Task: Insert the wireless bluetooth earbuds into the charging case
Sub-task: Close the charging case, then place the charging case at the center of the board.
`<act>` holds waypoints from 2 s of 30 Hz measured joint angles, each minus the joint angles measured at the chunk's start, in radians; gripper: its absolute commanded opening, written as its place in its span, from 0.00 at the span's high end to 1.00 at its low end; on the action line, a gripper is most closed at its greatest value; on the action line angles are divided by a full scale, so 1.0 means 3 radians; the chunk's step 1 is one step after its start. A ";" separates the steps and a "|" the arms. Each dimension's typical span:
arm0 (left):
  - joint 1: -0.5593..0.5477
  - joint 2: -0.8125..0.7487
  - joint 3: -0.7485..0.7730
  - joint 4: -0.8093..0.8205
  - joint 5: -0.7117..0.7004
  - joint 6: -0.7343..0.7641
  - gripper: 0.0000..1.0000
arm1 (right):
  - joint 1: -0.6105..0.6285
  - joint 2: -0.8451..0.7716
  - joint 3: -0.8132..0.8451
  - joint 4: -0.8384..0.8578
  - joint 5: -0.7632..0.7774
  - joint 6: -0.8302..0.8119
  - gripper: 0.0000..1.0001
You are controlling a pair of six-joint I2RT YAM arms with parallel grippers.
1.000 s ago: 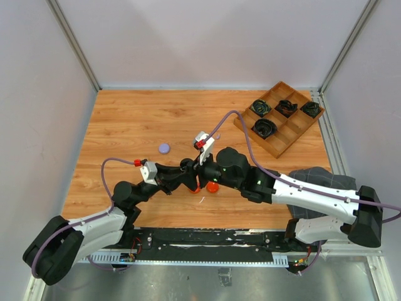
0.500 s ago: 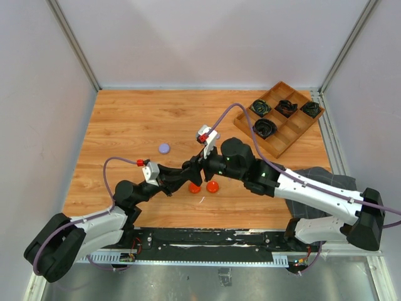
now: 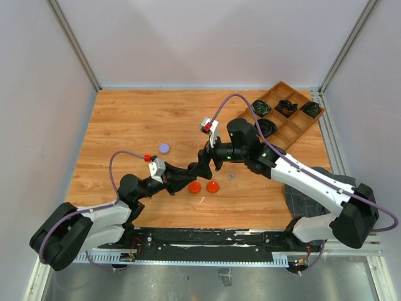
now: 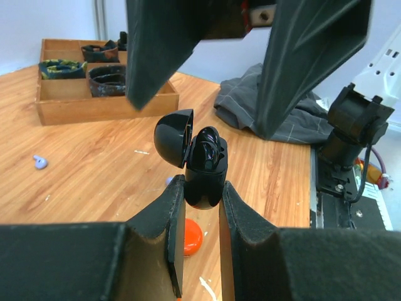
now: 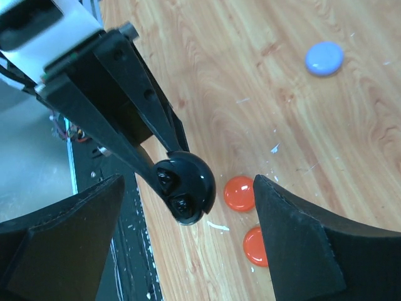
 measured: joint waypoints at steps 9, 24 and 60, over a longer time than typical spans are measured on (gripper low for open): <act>0.0000 0.0478 0.0202 0.0254 0.0126 -0.0292 1.00 | -0.0134 0.0322 0.0013 -0.0160 -0.0651 -0.0226 0.16; -0.0024 0.0679 0.0356 -0.0116 -0.0130 -0.0888 1.00 | -0.0195 0.0126 -0.0099 -0.0220 -0.0637 -0.0501 0.16; 0.0159 0.0370 0.0749 -0.3534 -0.1377 -0.1901 0.73 | -0.0195 -0.1202 -0.1864 0.0848 0.2750 -0.0070 0.19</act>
